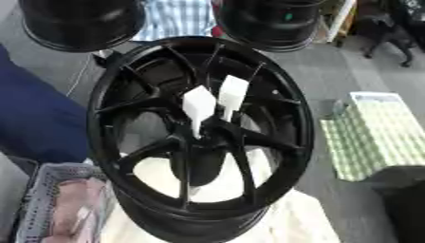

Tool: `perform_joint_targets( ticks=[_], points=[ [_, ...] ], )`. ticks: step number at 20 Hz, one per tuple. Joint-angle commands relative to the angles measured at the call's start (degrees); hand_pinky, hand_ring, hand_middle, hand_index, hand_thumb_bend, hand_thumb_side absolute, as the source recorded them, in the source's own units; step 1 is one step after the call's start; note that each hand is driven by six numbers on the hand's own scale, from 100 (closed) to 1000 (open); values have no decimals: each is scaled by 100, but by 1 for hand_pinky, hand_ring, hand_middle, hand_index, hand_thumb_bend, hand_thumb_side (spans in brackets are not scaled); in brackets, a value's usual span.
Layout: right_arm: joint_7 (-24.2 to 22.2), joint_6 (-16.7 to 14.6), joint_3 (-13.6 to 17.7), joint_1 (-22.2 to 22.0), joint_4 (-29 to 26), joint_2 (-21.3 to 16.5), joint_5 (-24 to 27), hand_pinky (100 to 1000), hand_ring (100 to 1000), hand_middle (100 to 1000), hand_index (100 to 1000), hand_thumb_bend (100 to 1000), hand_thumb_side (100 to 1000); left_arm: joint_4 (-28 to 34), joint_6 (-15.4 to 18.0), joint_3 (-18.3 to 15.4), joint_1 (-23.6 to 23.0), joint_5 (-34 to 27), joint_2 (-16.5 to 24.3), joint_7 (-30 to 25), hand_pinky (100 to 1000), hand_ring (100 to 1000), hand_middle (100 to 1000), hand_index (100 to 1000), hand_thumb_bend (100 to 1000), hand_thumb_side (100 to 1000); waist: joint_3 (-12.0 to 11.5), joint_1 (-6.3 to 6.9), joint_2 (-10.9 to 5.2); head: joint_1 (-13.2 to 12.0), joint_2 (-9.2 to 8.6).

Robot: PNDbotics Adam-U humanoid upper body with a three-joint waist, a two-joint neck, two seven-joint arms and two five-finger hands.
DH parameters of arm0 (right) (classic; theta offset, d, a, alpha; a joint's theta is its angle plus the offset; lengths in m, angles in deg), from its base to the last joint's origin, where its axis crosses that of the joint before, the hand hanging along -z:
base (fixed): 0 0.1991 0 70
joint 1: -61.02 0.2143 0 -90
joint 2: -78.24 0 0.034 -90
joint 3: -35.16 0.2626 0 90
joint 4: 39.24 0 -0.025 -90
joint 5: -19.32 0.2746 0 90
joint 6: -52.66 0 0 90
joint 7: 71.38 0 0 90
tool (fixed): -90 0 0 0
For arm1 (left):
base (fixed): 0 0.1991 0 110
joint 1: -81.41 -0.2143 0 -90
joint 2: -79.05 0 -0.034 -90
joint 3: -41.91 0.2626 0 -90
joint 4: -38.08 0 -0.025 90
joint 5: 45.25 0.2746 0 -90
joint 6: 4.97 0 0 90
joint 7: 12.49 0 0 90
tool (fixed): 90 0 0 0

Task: Pull the pin out of the wheel hub.

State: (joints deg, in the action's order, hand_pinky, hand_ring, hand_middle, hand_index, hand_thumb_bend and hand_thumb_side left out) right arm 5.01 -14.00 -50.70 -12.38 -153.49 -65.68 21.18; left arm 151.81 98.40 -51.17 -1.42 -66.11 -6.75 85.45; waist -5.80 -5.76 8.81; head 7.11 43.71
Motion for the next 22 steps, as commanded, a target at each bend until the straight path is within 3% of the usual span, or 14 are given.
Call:
perform_joint_targets(
  ticks=[1,8,15,22],
  points=[
    [-253,60,-134,63,-34,-271,-142,836,893,813,918,100,153,87,-9,-31,65,6,56,-3,742,708,661,845,110,676,-18,20,-80,44,-11],
    [-949,138,-716,463,-34,-443,-257,852,913,832,926,100,169,87,-31,3,104,-38,67,-40,742,708,661,845,110,676,-114,3,-131,128,-35],
    [-1762,42,-1305,1108,-34,-481,-429,887,944,861,927,239,158,87,-59,43,144,-71,92,-80,741,708,660,844,111,676,-225,-45,-154,276,-54],
    [-2364,98,-1808,1816,-34,-254,-627,893,954,873,927,288,116,87,-86,64,169,-74,117,-104,740,703,660,844,112,677,-331,-101,-139,368,-78]
  ],
)
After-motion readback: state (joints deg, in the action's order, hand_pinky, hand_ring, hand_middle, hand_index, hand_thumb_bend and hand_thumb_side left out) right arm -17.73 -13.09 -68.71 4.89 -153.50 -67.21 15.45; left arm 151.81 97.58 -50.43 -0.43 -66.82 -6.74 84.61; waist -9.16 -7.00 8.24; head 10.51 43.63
